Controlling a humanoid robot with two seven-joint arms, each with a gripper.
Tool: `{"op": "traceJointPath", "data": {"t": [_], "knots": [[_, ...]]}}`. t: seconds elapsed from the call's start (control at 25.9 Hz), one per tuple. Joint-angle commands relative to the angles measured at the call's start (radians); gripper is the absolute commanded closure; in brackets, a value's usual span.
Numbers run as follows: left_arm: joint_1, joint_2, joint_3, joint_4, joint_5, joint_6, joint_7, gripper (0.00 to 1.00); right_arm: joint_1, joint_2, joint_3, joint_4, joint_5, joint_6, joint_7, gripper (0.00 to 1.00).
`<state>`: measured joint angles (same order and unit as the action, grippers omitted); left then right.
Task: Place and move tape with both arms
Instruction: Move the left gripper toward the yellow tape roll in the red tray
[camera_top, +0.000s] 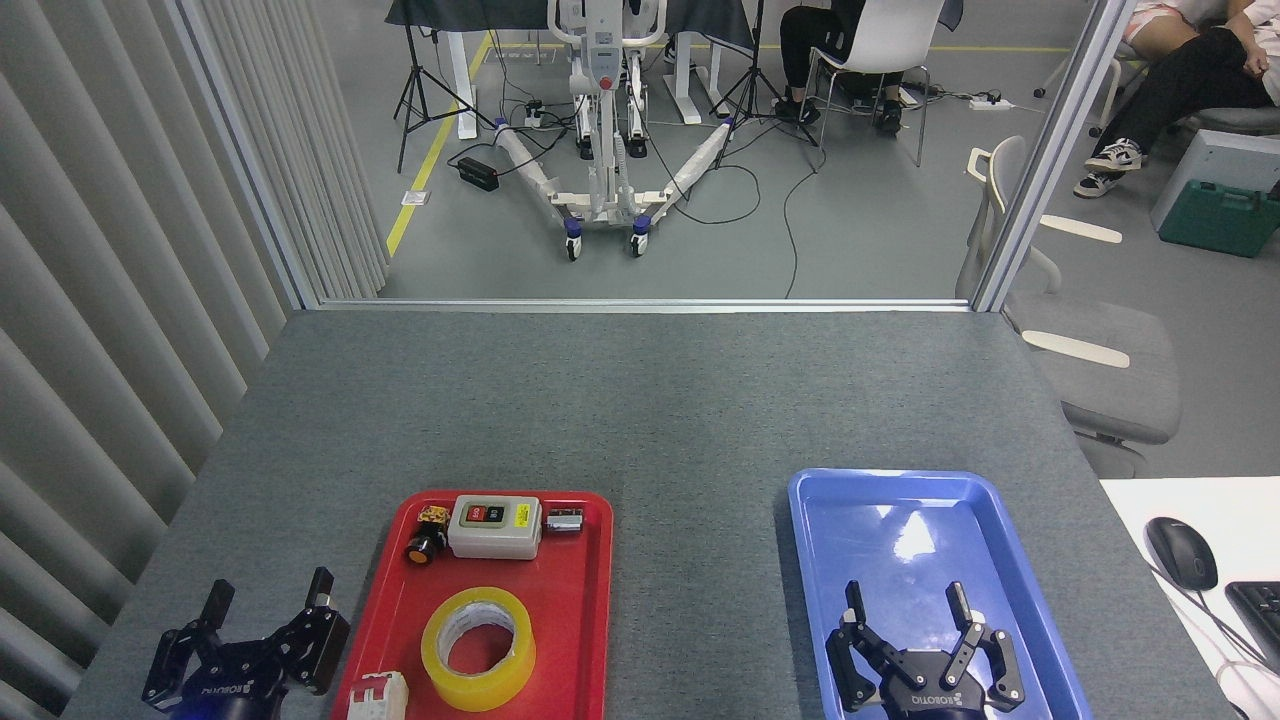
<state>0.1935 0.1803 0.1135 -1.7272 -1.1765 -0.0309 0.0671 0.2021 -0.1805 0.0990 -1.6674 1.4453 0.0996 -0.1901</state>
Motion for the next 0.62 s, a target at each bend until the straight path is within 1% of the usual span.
{"op": "traceJointPath", "data": {"t": [0.0, 0.39, 0.58], "knots": [[0.000, 0.002, 0.000, 0.000, 0.000, 0.002, 0.000, 0.00, -0.001, -0.007, -0.001, -0.003, 0.000, 0.000, 0.000, 0.00], [0.000, 0.005, -0.002, 0.000, 0.003, 0.016, -0.004, 0.00, -0.003, -0.005, -0.001, -0.017, 0.000, 0.000, 0.000, 0.00], [-0.002, 0.007, -0.006, 0.002, 0.003, 0.014, 0.008, 0.00, -0.003, -0.016, -0.002, -0.026, 0.000, 0.000, 0.000, 0.00]]}}
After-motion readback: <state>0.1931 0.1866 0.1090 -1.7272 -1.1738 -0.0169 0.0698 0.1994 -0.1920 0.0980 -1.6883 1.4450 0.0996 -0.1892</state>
